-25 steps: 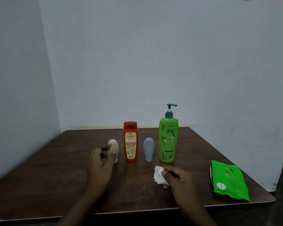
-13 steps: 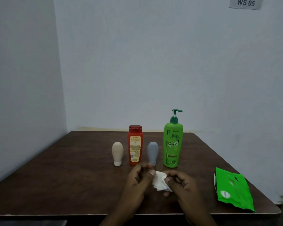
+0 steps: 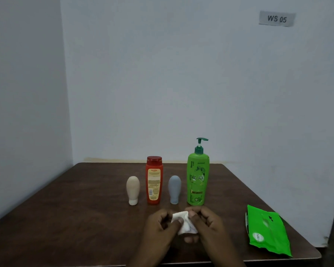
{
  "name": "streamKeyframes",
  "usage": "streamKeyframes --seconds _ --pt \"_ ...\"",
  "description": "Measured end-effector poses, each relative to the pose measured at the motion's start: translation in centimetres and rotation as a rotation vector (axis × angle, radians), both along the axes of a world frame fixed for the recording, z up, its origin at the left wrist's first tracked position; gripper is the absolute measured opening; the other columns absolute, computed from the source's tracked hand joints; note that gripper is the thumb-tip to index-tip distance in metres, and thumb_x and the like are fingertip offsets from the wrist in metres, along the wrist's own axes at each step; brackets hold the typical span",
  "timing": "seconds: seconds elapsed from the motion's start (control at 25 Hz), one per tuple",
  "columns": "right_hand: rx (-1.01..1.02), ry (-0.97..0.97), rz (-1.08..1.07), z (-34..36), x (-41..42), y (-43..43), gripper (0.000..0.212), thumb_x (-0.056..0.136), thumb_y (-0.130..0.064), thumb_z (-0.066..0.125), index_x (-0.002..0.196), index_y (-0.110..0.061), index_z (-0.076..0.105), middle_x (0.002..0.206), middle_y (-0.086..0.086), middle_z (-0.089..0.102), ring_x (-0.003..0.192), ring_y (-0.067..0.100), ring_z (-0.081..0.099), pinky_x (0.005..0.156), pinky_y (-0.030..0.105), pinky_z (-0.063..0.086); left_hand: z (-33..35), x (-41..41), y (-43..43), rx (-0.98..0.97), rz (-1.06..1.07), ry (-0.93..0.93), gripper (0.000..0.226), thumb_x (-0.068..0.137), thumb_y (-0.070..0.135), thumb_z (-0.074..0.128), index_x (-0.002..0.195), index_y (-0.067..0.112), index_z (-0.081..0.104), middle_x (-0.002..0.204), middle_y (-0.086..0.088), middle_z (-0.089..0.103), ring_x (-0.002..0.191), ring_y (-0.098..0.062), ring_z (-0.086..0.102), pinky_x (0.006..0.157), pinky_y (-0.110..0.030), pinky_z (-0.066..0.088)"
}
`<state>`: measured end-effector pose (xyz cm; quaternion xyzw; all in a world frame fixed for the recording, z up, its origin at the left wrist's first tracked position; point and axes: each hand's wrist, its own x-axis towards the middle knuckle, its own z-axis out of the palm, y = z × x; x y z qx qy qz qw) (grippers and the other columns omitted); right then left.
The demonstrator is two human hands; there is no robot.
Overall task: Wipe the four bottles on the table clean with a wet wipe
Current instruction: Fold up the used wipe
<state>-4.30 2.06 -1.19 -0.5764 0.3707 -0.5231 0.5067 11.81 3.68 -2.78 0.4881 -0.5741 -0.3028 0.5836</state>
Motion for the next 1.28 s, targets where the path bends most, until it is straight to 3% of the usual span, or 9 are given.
streamKeyframes --seconds 0.08,0.2,0.32,0.52,0.8,0.88,1.0,1.08,1.28 --pt "-0.027 0.037 0.006 1.1 -0.8 0.5 0.013 0.088 -0.025 0.070 0.099 -0.019 0.072 0.093 0.004 0.075 0.079 0.023 0.072 0.063 0.039 0.059 1.1 -0.7 0.9 -0.050 0.036 -0.036 0.019 0.079 0.021 0.084 0.069 0.012 0.071 0.058 0.001 0.065 0.059 -0.005 0.058 0.055 -0.018 0.044" --pt "-0.130 0.110 0.045 2.4 -2.9 1.3 0.052 0.063 -0.038 0.085 0.107 -0.017 0.066 0.097 0.011 0.074 0.084 0.026 0.072 0.073 0.045 0.059 3.7 -2.2 2.1 -0.088 -0.099 0.005 0.012 0.080 0.012 0.083 0.080 0.005 0.074 0.068 -0.007 0.075 0.066 -0.012 0.070 0.058 -0.021 0.053" --pt "-0.194 0.060 -0.049 3.3 -5.7 2.2 0.036 0.069 -0.016 0.084 0.100 -0.008 0.066 0.090 0.017 0.074 0.080 0.026 0.072 0.073 0.040 0.060 5.5 -4.5 2.7 -0.061 -0.238 0.107 0.013 0.085 -0.014 0.073 0.091 -0.003 0.075 0.075 -0.014 0.079 0.065 -0.022 0.076 0.058 -0.025 0.059" --pt "-0.176 -0.035 -0.190 4.6 -11.4 4.4 0.017 0.086 0.016 0.057 0.098 0.005 0.063 0.083 0.024 0.072 0.059 0.032 0.068 0.052 0.028 0.055 7.0 -9.4 1.6 0.022 -0.383 0.279 0.016 0.084 -0.017 0.070 0.099 -0.014 0.068 0.080 -0.024 0.077 0.061 -0.025 0.074 0.052 -0.027 0.060" --pt "-0.249 0.069 -0.525 3.1 -19.6 6.4 0.027 0.083 0.017 0.060 0.087 -0.006 0.074 0.091 0.013 0.075 0.084 0.030 0.073 0.076 0.045 0.060 5.5 -18.1 0.1 0.226 -0.581 0.382 0.032 0.093 -0.014 0.058 0.081 0.005 0.081 0.088 -0.020 0.079 0.078 -0.030 0.077 0.066 -0.033 0.066" --pt "-0.222 0.026 -0.580 2.5 -22.1 7.6 0.025 0.083 0.018 0.058 0.086 -0.001 0.073 0.095 0.013 0.075 0.091 0.031 0.071 0.081 0.041 0.059 5.2 -21.1 0.4 0.276 -0.625 0.407 0.027 0.089 -0.004 0.062 0.078 0.011 0.083 0.089 -0.014 0.080 0.083 -0.027 0.077 0.078 -0.039 0.064" --pt "-0.105 -0.131 -0.598 0.7 -26.0 9.8 0.019 0.087 0.010 0.055 0.100 0.004 0.068 0.105 0.017 0.071 0.097 0.034 0.069 0.080 0.048 0.058 2.7 -26.1 0.3 0.274 -0.700 0.356 0.009 0.080 0.004 0.074 0.086 0.008 0.079 0.088 -0.011 0.080 0.079 -0.019 0.075 0.072 -0.027 0.063" --pt "0.022 -0.159 -0.617 -1.8 -28.4 11.1 0.026 0.088 -0.001 0.060 0.114 -0.002 0.061 0.107 0.018 0.069 0.092 0.031 0.070 0.077 0.044 0.059 -0.2 -29.3 0.2 0.314 -0.767 0.257 0.022 0.083 -0.011 0.073 0.094 0.008 0.075 0.089 -0.010 0.080 0.081 -0.018 0.076 0.072 -0.025 0.062" --pt "0.296 -0.174 -0.803 -10.0 -32.6 13.1 0.018 0.085 0.004 0.067 0.102 0.000 0.065 0.088 0.014 0.072 0.075 0.024 0.071 0.065 0.026 0.057 -8.2 -35.7 0.8 0.585 -0.806 0.156 0.039 0.085 -0.016 0.070 0.115 0.009 0.067 0.100 -0.016 0.077 0.087 -0.021 0.076 0.072 -0.026 0.060"
